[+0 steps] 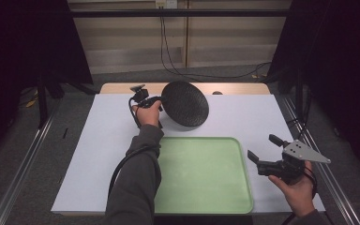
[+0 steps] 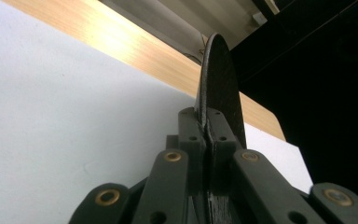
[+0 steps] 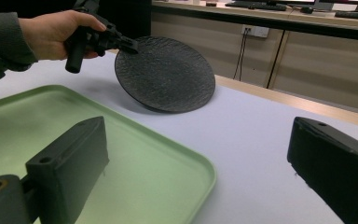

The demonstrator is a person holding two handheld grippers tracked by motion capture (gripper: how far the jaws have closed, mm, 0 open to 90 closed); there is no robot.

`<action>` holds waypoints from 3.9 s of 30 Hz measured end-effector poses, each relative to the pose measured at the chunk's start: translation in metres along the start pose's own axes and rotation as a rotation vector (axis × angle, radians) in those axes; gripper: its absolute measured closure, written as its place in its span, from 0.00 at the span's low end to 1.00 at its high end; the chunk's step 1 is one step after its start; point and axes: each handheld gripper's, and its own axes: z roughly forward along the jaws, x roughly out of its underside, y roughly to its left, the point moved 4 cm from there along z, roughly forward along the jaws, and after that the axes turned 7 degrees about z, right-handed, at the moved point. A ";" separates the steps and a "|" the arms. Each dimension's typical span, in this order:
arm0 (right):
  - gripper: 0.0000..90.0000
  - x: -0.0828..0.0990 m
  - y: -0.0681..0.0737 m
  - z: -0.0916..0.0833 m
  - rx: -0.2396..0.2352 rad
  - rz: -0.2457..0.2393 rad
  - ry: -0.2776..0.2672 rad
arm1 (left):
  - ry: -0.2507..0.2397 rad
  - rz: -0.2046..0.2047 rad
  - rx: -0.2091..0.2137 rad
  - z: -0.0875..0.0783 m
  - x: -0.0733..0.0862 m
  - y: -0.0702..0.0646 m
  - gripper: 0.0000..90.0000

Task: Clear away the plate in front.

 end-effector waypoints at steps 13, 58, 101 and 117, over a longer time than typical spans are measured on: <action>0.04 0.000 0.001 0.000 -0.006 -0.007 0.001 | 0.049 0.025 -0.029 -0.010 -0.014 -0.001 0.97; 0.00 0.001 0.004 0.004 -0.026 0.000 0.004 | 0.180 0.118 0.064 -0.072 -0.039 -0.016 0.97; 0.00 0.005 0.005 0.005 -0.051 -0.018 0.018 | 0.324 0.243 0.173 -0.101 -0.015 -0.028 0.97; 0.00 0.005 0.005 0.005 -0.045 -0.025 0.017 | 0.368 0.292 0.229 -0.111 0.000 -0.040 0.97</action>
